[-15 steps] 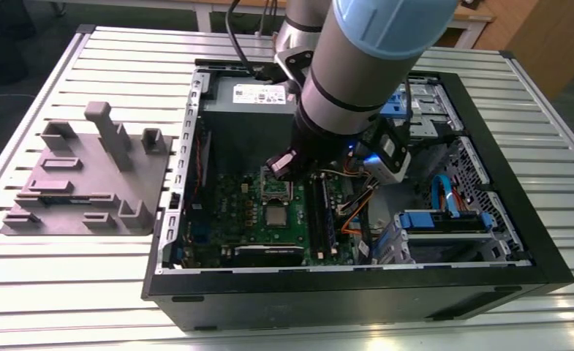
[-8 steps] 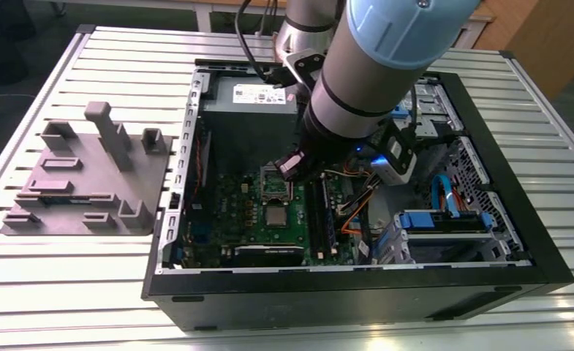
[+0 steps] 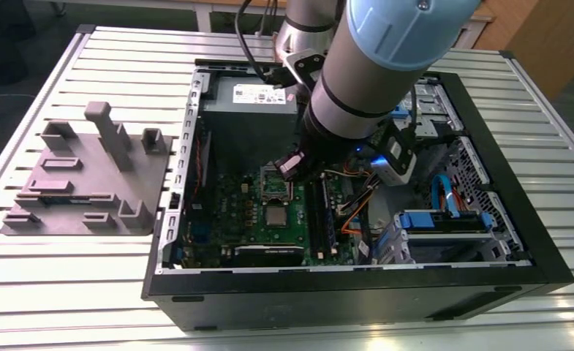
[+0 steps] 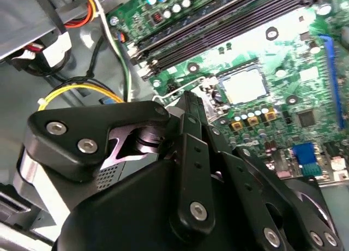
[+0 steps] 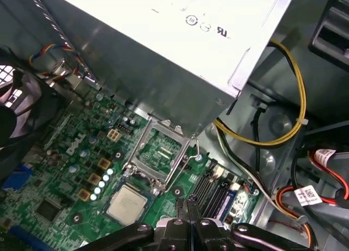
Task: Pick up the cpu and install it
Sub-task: 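Close the cpu cover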
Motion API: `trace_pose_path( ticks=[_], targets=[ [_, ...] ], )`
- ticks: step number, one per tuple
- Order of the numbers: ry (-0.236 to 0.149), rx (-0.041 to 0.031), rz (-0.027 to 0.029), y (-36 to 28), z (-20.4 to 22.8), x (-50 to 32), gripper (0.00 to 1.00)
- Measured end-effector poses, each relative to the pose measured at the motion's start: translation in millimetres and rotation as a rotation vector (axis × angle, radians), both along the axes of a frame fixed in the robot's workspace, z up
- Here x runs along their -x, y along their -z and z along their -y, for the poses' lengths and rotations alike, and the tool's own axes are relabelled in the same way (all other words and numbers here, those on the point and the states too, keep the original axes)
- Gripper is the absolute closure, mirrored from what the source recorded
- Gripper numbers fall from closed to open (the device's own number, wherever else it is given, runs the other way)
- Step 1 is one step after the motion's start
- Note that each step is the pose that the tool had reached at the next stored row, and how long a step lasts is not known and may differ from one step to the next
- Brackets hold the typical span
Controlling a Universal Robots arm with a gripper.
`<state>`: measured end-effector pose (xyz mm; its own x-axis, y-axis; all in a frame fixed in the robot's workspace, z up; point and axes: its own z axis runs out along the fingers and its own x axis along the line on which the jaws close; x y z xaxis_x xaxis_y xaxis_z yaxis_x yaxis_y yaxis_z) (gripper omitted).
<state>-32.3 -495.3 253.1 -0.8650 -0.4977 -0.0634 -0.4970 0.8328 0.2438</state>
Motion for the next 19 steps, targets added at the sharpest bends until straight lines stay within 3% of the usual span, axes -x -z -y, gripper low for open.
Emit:
trace_pose_path(
  ticks=[2, 3, 4, 8, 12, 17, 19],
  targets=[
    [-0.001, -0.0242, -0.0001, 0.7, 0.0, 0.1, 0.90],
    [-0.001, -0.0332, -0.0001, 1.4, -0.1, 0.1, 0.90],
    [-0.001, -0.0376, 0.0000, 2.8, -0.5, 0.1, 0.90],
    [-0.014, -0.0396, -0.0003, 9.9, -3.8, -0.2, 0.90],
    [-0.075, -0.0412, -0.0015, 15.5, -4.1, -0.2, 0.90],
    [-0.076, -0.0410, -0.0016, 20.6, -17.0, -2.5, 0.90],
    [-0.085, -0.0414, -0.0016, 22.7, -19.3, -2.6, 0.90]
  ],
)
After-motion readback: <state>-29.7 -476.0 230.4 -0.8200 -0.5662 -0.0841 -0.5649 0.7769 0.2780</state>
